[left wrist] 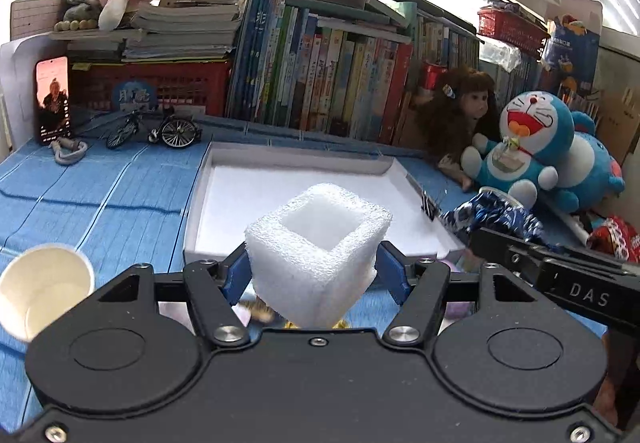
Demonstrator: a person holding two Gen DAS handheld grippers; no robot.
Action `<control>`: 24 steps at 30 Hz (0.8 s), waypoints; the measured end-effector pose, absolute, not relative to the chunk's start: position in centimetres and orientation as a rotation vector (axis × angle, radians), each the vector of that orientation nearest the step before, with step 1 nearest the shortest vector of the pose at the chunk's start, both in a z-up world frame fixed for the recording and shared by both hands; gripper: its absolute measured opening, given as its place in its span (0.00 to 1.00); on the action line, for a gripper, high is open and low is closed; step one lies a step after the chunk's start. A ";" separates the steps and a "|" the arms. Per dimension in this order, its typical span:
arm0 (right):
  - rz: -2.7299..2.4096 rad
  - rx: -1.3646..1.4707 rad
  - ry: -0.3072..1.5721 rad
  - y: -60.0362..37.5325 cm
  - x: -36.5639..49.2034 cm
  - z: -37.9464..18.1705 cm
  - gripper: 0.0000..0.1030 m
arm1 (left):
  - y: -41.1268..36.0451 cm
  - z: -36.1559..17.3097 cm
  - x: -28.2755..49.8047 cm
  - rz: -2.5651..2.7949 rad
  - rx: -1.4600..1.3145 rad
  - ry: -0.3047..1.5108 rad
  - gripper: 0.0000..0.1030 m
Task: Organize soft objects
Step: 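Carry the foam cube with the left tool while the right tool carries the pouch into the tray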
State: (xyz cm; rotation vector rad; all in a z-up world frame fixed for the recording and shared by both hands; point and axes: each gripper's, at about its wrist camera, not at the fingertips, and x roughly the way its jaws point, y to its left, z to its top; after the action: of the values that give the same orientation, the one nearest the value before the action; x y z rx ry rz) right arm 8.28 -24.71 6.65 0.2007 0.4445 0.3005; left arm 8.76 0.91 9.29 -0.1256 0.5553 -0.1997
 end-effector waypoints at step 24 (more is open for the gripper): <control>0.310 0.376 0.679 -25.7 21.6 8.9 0.51 | 0.2 11.7 23.7 -0.177 -0.299 0.720 0.62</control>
State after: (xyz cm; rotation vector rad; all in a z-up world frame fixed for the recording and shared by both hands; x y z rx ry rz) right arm 21.62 -25.71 8.92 0.3758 0.6791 0.3098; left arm 23.68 0.18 11.73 -0.2985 0.7203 -0.1770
